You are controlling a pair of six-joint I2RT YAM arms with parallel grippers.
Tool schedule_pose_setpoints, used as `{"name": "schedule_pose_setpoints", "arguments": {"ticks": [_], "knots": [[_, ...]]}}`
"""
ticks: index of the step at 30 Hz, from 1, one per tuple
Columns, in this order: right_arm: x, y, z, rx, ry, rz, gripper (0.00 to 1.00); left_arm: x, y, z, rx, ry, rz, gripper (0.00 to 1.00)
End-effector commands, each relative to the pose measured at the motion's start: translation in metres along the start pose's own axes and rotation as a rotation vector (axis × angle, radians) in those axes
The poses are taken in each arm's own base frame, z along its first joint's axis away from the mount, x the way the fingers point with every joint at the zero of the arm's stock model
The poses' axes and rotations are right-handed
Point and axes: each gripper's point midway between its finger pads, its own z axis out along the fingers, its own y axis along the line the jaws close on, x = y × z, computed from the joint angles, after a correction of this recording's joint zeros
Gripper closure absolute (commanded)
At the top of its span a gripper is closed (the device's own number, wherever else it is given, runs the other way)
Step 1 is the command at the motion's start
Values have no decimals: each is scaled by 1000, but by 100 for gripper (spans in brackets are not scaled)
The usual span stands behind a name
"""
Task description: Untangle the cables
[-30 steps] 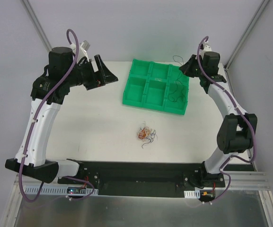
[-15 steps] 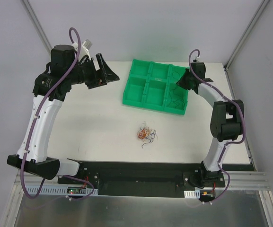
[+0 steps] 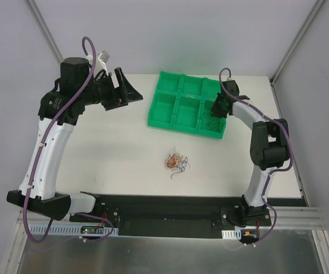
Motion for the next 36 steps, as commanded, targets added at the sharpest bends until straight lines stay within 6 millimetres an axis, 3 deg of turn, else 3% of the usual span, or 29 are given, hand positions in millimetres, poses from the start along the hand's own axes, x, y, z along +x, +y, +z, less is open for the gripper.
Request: {"name": "schedule_pose_setpoints", "arguments": {"ticks": [1,6,10,15,17,22,25,30,33,36], "knots": [[2,-2,-15,7,14,-21,100,-5,-4,-2,1,-18,-5,26],[9,-10,-16,24,-6,-40,100,3,1,2,0,10,-26,26],[-1,-8,-9,51,16,-75,98,4,2,5,-1,21,-31,26],[-9,4,-8,50,43,-73,80,-1,-6,8,30,31,-30,26],[-13,11,-15,44,50,-81,68,1,-4,6,23,30,-30,26],[-24,19,-45,45,73,-117,40,9,4,9,8,51,-37,26],[-24,19,-67,37,85,-143,30,8,4,14,11,59,-41,26],[2,17,-99,-27,132,-142,24,9,4,17,24,78,-40,26],[24,7,-104,-46,149,-139,24,13,6,21,24,101,-51,26],[47,-3,-102,-61,174,-154,30,14,10,30,21,126,-60,26]]}}
